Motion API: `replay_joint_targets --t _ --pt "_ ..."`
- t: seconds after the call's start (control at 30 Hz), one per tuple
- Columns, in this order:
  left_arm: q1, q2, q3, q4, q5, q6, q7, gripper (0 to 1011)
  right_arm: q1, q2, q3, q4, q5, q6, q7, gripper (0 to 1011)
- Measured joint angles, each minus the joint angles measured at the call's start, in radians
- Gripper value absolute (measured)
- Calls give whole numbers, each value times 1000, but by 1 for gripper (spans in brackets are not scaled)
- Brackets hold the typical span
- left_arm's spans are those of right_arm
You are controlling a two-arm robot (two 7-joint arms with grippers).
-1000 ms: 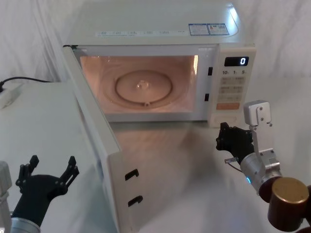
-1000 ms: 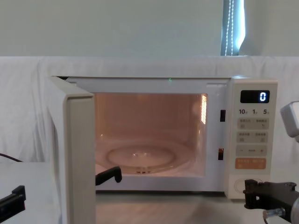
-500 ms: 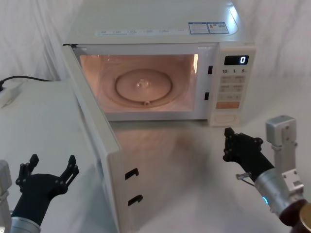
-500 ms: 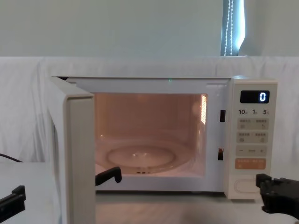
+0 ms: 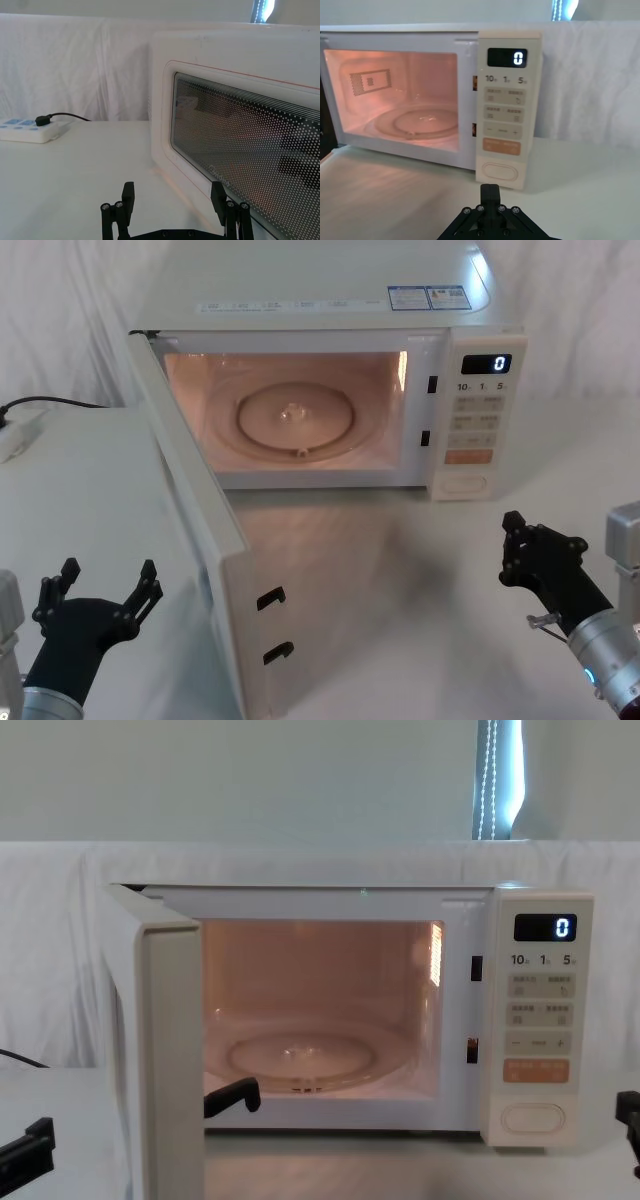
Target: Press the button to open the microwave door with one hand; close the microwave door with the other hand.
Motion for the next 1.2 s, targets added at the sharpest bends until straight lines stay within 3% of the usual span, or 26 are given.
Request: replay_joint_targets --t 0.37,0.6,1.2 --pt "0 0 0 0 0 0 0 1001 -24 -13 37 12 47 -49 -20 29" --pt "0 0 0 0 0 0 0 1001 -30 -25 55 26 56 -55 -38 200" --pt "0 0 0 0 0 0 0 1001 -30 -28 58 30 57 -55 -41 774"
